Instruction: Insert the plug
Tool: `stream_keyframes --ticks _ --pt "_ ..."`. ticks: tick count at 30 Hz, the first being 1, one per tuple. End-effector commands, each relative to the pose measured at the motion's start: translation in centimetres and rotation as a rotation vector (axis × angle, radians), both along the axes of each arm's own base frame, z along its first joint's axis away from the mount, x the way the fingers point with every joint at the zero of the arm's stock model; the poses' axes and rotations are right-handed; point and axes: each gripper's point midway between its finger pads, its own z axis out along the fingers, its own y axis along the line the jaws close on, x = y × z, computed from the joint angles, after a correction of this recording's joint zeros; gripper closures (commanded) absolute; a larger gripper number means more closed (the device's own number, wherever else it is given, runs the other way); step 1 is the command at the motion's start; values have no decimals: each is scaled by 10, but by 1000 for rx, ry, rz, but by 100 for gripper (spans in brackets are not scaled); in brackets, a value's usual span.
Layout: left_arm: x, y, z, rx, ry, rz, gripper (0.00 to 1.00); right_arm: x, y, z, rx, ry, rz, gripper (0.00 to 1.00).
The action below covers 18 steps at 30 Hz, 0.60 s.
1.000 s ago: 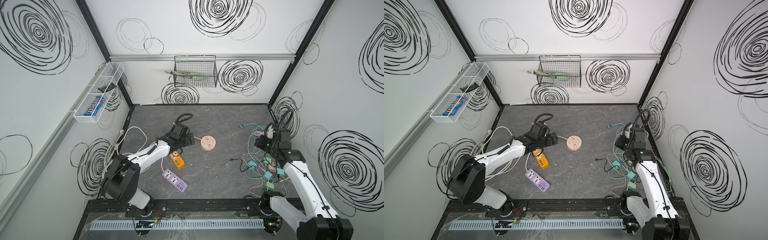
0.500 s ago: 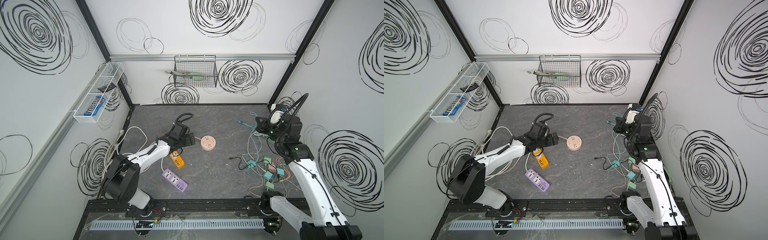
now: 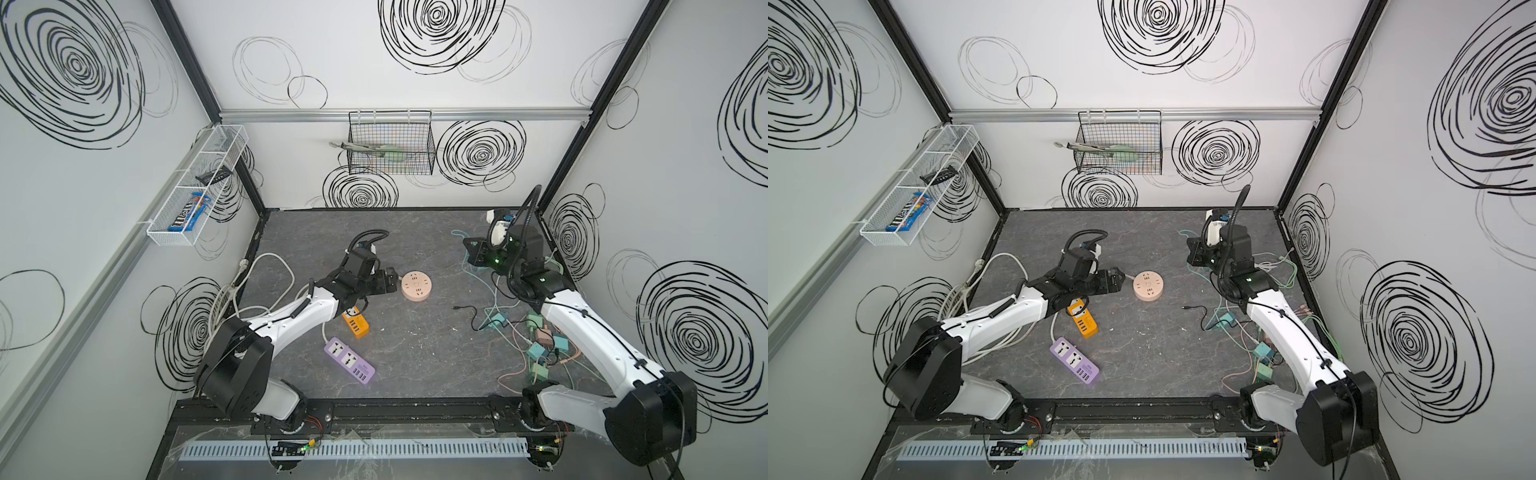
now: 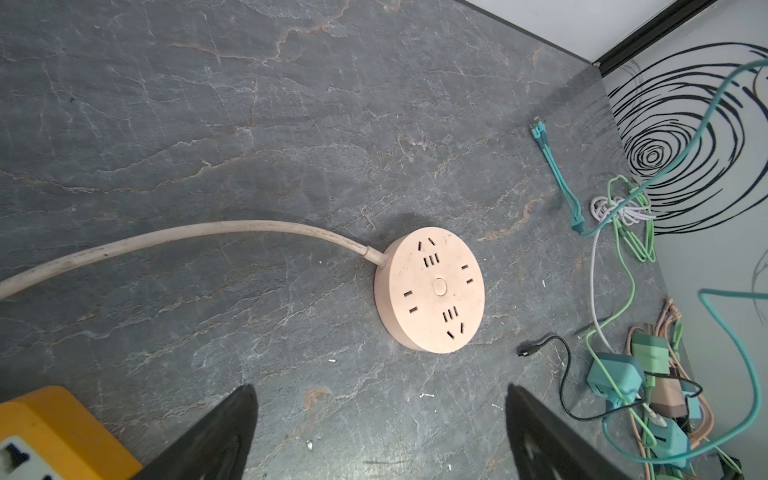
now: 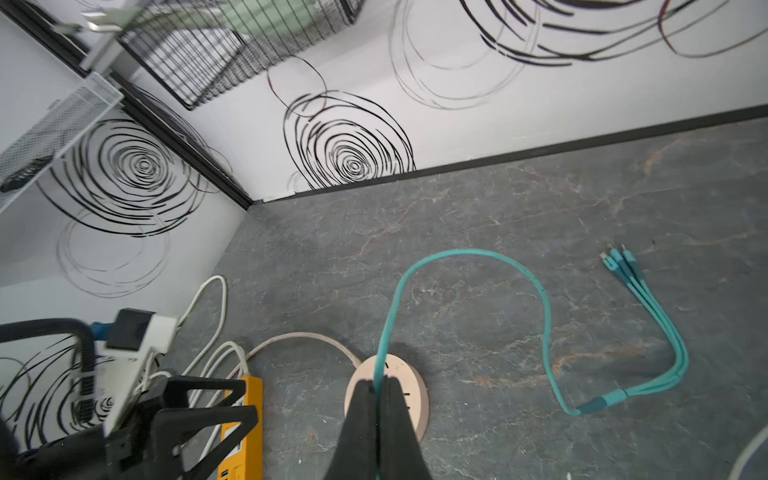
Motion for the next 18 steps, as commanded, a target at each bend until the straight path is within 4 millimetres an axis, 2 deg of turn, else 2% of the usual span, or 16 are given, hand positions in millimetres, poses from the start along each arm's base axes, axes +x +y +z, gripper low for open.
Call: stream_keyframes --ticks 1,4,6,8,11,14,18 --pt "4 2 13 -4 -55 1 4 18 -12 -35 -26 66 -64 100" --pt "4 4 11 5 -51 8 4 29 -22 -63 -53 140 -94 98" --pt "3 6 9 10 -43 14 4 32 -30 -80 -76 195 -120 92" --pt "3 7 7 15 -38 21 4 32 -37 -94 -94 253 -135 85" --pt "2 8 4 21 -27 24 4 29 -47 -114 -118 334 -144 81" --pt "2 10 1 28 -18 29 4 23 -52 -122 -136 367 -142 66" --pt "2 12 -2 32 -10 34 4 12 -54 -114 -148 354 -129 39"
